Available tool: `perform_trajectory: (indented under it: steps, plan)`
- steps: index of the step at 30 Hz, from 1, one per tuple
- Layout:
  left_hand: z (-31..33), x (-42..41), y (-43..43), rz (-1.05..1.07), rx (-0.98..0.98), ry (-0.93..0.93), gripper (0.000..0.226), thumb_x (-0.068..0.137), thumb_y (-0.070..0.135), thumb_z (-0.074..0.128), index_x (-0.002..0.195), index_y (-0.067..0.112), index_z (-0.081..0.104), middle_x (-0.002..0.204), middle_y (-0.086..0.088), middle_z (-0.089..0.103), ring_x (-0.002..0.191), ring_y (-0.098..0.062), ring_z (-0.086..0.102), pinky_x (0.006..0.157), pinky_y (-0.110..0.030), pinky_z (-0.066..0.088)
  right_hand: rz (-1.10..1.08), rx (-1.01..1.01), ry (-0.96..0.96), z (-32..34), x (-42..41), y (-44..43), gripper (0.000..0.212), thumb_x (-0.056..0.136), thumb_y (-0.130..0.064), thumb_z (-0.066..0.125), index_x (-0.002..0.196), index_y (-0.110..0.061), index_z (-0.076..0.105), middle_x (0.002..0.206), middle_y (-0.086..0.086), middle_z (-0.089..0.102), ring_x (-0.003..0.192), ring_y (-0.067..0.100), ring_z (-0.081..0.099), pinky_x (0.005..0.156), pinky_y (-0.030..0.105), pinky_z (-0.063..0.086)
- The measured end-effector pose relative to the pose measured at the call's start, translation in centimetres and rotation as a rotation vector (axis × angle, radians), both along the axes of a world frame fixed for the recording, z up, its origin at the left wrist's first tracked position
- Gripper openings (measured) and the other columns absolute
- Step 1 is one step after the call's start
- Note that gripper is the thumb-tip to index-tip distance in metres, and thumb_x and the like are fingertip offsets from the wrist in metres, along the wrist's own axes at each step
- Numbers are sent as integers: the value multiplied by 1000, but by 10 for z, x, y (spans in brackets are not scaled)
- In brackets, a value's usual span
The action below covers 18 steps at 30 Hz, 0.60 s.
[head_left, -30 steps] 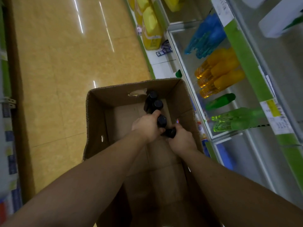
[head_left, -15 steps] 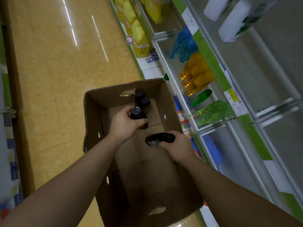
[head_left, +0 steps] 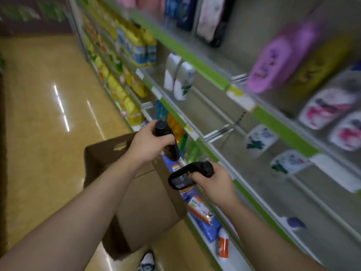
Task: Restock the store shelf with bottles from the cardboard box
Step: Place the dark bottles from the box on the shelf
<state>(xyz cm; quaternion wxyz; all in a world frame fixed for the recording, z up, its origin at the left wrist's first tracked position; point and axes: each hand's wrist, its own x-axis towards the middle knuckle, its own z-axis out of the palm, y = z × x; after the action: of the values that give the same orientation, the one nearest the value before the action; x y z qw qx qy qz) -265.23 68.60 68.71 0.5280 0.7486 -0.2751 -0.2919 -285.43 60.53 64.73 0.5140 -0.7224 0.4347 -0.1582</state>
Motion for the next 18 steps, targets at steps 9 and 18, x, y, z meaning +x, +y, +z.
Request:
perform_trajectory:
  steps: [9, 18]
  plan:
    - [156, -228, 17, -254, -123, -49, 13, 83, 27, 71, 91, 28, 61, 85, 3, 58, 78, -17, 56, 58, -36, 58, -196, -193, -285, 147, -215, 51, 12, 81, -11, 77, 86, -20, 71, 72, -12, 71, 66, -2, 64, 63, 18, 52]
    - [243, -411, 15, -553, -226, -221, 18, 84, 34, 72, 96, 23, 64, 74, 6, 56, 68, -13, 57, 61, -43, 62, -510, -371, -346, 236, -382, 80, 23, 77, -35, 75, 92, -23, 62, 85, -4, 70, 78, 15, 68, 72, 38, 57]
